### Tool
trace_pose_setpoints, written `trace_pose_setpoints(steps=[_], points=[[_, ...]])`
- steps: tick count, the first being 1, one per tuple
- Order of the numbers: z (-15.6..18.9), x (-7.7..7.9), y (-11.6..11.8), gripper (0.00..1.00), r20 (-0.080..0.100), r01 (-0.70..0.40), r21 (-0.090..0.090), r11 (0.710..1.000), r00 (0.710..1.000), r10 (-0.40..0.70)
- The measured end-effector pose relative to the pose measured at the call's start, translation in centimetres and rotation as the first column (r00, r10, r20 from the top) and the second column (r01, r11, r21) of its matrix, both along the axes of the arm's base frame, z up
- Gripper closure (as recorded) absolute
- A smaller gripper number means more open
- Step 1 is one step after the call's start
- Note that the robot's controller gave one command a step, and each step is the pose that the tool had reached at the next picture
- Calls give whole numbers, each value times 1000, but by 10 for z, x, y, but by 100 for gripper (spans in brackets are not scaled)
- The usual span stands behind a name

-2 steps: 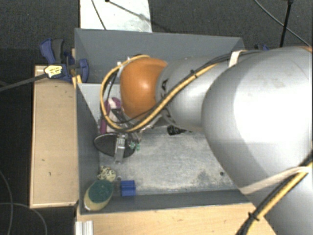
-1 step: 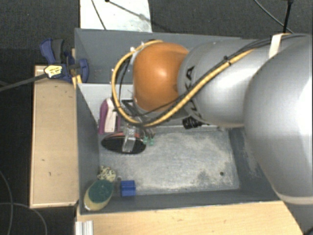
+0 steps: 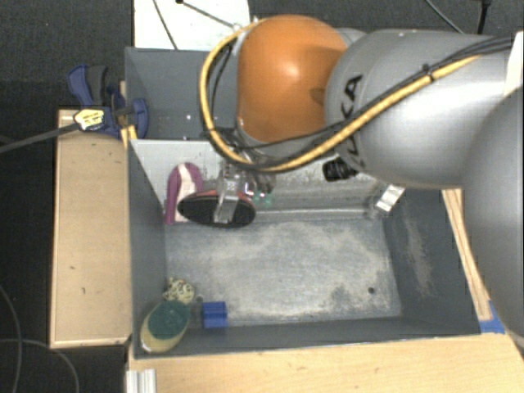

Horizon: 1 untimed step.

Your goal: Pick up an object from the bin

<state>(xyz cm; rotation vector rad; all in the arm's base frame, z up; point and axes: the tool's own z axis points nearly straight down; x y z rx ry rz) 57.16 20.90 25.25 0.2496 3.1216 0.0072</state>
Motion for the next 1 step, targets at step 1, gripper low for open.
trace_pose_setpoints(steps=[1], points=[[-28, 15, 40, 100, -7, -175, -2, 985, 985, 175]])
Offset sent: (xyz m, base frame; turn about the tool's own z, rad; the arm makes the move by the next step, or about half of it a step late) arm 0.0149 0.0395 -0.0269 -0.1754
